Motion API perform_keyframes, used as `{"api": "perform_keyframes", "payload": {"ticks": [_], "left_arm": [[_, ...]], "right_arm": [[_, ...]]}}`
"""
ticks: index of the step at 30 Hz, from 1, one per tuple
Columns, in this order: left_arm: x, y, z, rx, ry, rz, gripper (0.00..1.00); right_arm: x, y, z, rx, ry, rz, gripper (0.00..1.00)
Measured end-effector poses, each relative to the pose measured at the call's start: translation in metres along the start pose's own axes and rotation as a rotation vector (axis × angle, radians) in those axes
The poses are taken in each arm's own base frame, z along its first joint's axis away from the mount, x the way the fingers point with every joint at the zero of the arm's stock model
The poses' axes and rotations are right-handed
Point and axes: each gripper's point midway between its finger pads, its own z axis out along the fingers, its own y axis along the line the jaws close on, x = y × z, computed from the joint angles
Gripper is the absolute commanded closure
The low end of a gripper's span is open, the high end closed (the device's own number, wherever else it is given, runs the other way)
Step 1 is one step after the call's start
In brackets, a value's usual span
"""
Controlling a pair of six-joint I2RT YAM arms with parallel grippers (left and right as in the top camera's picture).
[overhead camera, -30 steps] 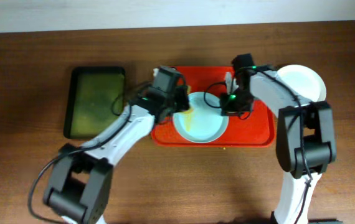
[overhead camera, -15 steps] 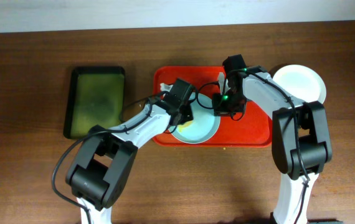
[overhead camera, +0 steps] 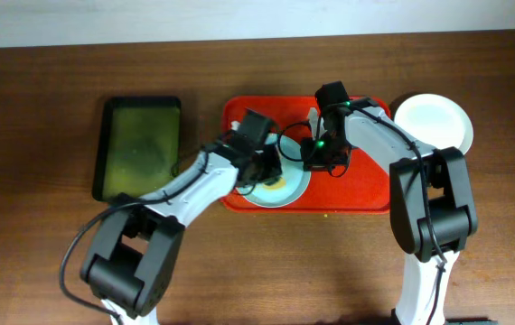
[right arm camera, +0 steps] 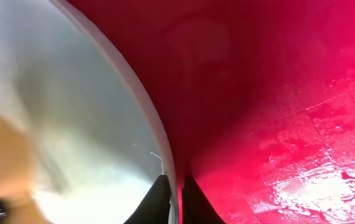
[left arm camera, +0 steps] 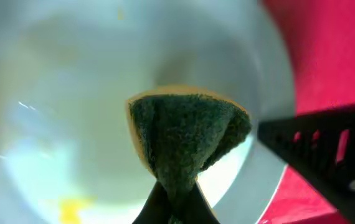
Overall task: Clean dirty plates on tray and stack at the side
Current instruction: 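Scrub the right blue plate with the sponge in the left gripper, then lift the blue plate with the right gripper and stack it on the right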
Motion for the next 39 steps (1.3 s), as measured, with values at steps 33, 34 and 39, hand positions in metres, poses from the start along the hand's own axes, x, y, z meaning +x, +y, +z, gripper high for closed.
{"api": "perform_keyframes", "payload": {"ticks": [33, 34, 39], "left_arm": [[-0.100, 0.286, -0.083, -0.471, -0.109, -0.462, 0.01], [-0.100, 0.290, -0.086, -0.471, -0.100, -0.458, 0.01], [-0.117, 0.276, -0.123, -0.421, -0.093, -0.422, 0.01]], "right_arm": [[-0.051, 0.035, -0.190, 0.957, -0.242, -0.368, 0.96], [-0.052, 0.043, -0.199, 1.043, -0.276, -0.397, 0.96], [-0.052, 0.086, -0.248, 1.410, -0.462, -0.504, 0.96]]}}
